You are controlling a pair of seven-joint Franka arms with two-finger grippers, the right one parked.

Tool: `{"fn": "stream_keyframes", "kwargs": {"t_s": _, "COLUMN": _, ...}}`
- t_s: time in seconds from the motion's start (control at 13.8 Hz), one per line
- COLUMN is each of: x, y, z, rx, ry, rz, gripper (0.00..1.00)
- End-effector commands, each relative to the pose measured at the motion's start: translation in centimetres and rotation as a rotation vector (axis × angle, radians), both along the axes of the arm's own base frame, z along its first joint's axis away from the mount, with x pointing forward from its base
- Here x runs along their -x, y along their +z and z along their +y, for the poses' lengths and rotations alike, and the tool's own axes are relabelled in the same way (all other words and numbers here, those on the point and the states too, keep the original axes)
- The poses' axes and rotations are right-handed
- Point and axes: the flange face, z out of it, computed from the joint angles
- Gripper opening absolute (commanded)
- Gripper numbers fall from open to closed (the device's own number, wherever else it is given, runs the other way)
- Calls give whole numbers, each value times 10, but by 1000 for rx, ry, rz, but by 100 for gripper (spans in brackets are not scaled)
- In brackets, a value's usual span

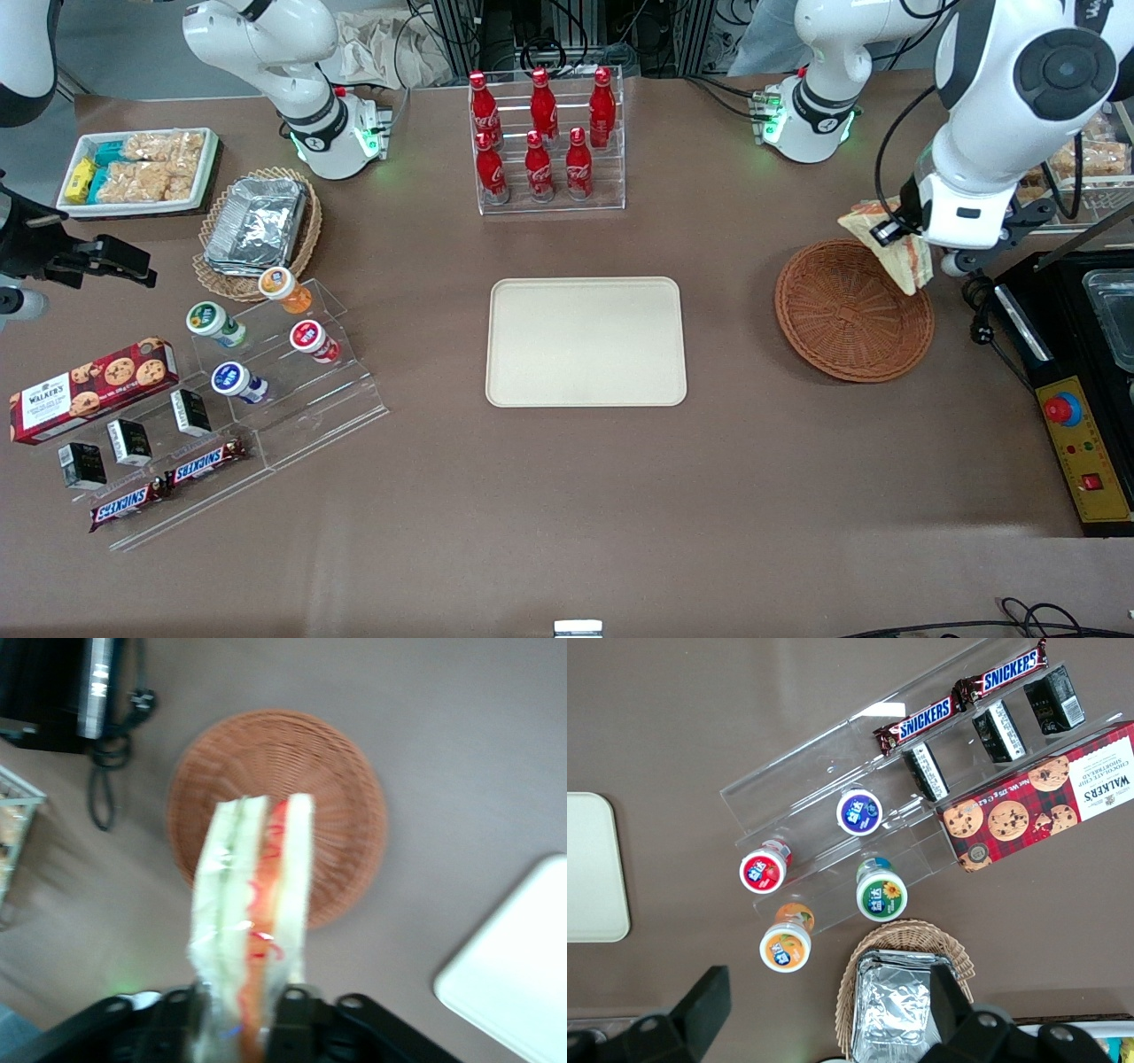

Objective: Place sandwich from basket to tray
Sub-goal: 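Lift the sandwich up out of the basket with the left gripper, then carry the sandwich over the cream tray and lower it down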

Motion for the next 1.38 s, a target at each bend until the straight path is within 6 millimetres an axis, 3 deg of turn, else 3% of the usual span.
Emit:
{"fn": "stream_keyframes", "kwargs": {"t_s": 0.0, "x": 0, "y": 12, "z": -68, "rx": 107, "ry": -97, "rz": 2, "gripper": 0}}
{"fn": "stream_keyframes", "kwargs": {"t_s": 0.15, "x": 5, "y": 11, "z": -121, "rx": 164, "ry": -200, "rz": -16, "gripper": 0}}
{"fn": "stream_keyframes", "kwargs": {"t_s": 0.29, "x": 15, "y": -3, "z": -170, "rx": 180, "ry": -331, "rz": -2, "gripper": 0}}
{"fn": "stream_keyframes", "kwargs": {"t_s": 0.51, "x": 26, "y": -32, "z": -223, "rx": 222, "ry": -436, "rz": -44, "gripper": 0}}
{"fn": "stream_keyframes", "kwargs": {"t_s": 0.73, "x": 34, "y": -84, "z": -251, "rx": 224, "ry": -520, "rz": -97, "gripper": 0}}
{"fn": "stream_keyframes", "kwargs": {"t_s": 0.87, "x": 31, "y": -122, "z": -253, "rx": 224, "ry": -551, "rz": -117, "gripper": 0}}
{"fn": "stream_keyframes", "kwargs": {"t_s": 1.31, "x": 19, "y": -207, "z": -262, "rx": 167, "ry": -665, "rz": -66, "gripper": 0}}
